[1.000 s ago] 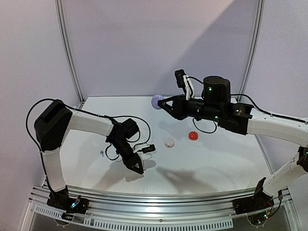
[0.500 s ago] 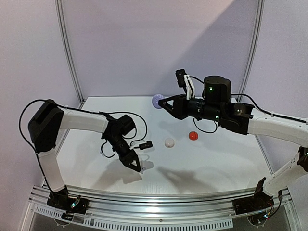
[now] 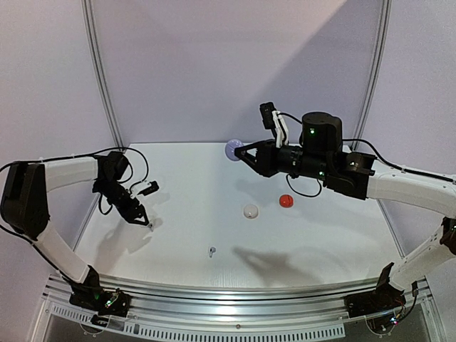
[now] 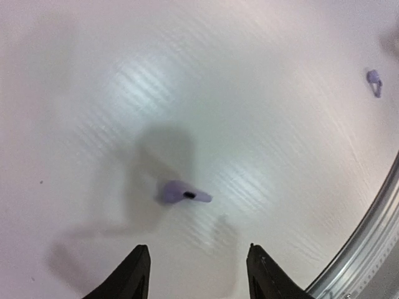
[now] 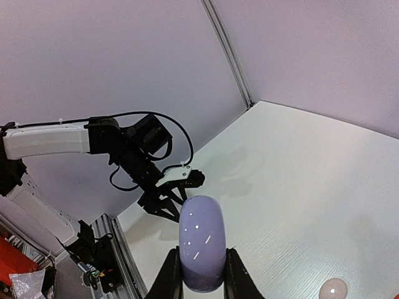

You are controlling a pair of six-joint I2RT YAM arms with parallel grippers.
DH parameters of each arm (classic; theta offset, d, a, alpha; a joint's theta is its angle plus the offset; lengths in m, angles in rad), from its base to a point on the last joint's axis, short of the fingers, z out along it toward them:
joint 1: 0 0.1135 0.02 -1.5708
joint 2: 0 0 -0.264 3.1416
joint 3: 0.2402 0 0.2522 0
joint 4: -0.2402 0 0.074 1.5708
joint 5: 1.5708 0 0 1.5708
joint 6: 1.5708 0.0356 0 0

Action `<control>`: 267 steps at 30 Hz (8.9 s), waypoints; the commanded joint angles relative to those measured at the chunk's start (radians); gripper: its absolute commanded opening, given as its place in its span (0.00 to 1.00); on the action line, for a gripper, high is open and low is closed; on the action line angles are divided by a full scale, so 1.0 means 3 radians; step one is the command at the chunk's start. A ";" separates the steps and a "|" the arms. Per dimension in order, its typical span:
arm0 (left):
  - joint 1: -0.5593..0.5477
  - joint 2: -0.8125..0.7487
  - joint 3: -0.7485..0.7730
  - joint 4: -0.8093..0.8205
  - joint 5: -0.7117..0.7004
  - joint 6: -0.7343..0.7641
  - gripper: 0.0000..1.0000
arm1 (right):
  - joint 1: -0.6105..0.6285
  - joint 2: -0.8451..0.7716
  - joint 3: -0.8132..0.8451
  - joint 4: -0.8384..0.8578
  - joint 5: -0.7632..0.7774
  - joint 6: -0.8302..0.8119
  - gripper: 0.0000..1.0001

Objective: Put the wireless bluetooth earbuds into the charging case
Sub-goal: Move the right earbud to the corner of the board, then pass from the right arm to the left, then open the charging case.

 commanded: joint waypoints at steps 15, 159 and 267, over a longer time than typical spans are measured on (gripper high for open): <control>0.0043 0.0557 0.0174 0.0287 -0.0138 -0.1405 0.46 | -0.0002 -0.0020 0.0105 -0.0135 -0.0053 0.0050 0.00; -0.0743 0.0993 0.0107 0.0115 -0.0221 0.0553 0.16 | -0.0003 0.0015 0.0183 -0.0348 -0.0052 0.0026 0.00; -0.0945 -0.3704 -0.0739 0.0678 0.2139 0.0224 0.00 | 0.1049 0.1969 0.3131 -0.1551 0.0007 -0.1354 0.30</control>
